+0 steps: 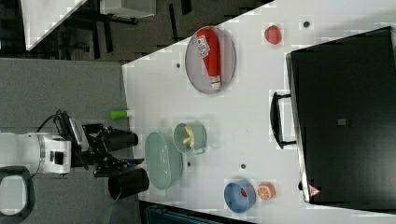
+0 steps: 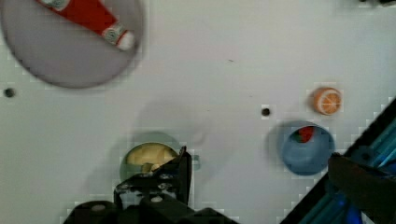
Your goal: Pick Banana and place it in mug.
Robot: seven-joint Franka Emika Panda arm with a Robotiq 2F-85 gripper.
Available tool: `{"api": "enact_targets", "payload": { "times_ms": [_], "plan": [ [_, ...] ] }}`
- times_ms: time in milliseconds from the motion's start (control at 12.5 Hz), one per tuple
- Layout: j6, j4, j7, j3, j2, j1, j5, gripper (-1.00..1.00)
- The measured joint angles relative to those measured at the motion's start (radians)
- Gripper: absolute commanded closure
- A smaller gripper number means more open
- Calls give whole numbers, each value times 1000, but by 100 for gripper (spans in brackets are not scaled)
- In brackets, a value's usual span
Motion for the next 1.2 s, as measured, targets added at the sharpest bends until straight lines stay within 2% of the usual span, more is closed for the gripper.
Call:
{"api": "enact_targets", "payload": {
  "times_ms": [160,400,880,1200],
  "plan": [
    [-37,27,-10,-14,7,-7,-72,-100],
    [-46,89,-12,-54,10,-4,-97,-100],
    [-64,76,-17,-91,-13,17,-89,-100],
    [-44,80,-17,-82,-1,9,-71,-100]
  ]
}}
